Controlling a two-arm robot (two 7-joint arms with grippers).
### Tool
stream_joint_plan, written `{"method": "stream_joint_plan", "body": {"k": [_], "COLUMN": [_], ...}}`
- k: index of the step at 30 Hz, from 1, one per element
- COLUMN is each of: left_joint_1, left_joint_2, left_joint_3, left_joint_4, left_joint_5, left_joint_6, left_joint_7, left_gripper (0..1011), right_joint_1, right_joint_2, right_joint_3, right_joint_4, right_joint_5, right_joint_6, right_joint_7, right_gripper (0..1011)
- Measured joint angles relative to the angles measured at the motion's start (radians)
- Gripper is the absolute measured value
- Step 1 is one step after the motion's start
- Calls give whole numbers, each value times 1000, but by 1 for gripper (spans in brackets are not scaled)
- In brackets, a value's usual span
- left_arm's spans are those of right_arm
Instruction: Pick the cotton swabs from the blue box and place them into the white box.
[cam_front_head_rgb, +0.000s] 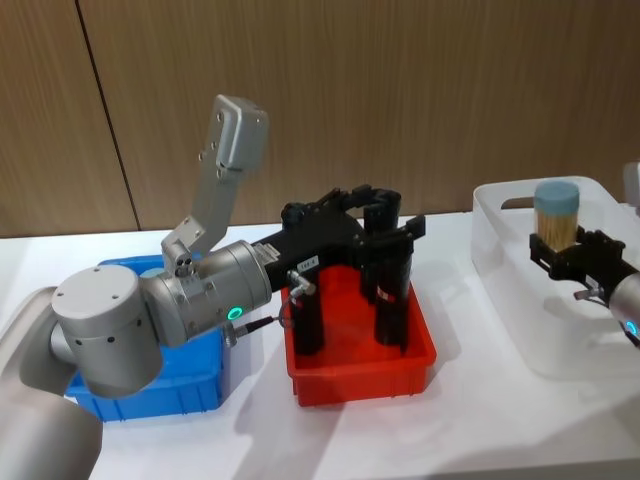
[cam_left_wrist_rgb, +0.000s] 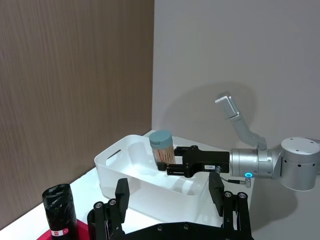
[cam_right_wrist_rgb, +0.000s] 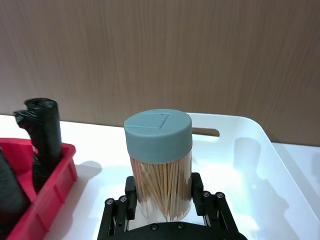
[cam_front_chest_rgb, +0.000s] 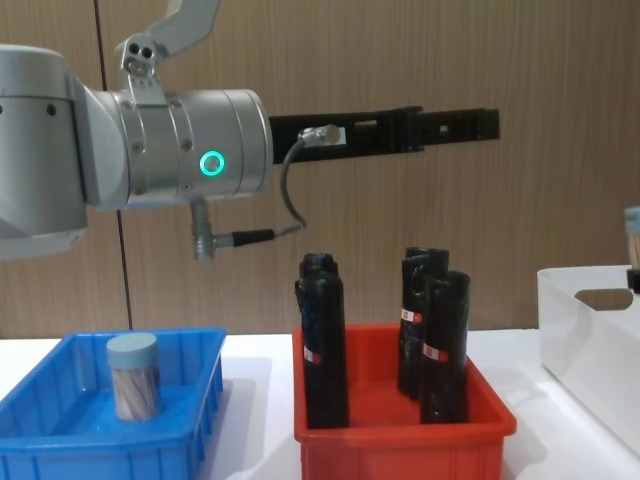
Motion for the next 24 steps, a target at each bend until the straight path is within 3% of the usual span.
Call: {"method": "stream_joint_plan", "body": {"k": [12,24], "left_joint_1": [0,0], "left_joint_2": [0,0], "left_joint_3": [0,0], "left_joint_4": [0,0], "left_joint_5": [0,0], "left_joint_6": [0,0], "left_joint_7": [0,0], "left_gripper": [1004,1004], "right_joint_1": [42,72], "right_joint_2": [-4,-7], "right_joint_3": [5,9], "right_joint_4": [93,156], "right_joint_5": [-7,-15], "right_joint_6": [16,22], "right_joint_7": [6,15], "right_gripper": [641,969]}}
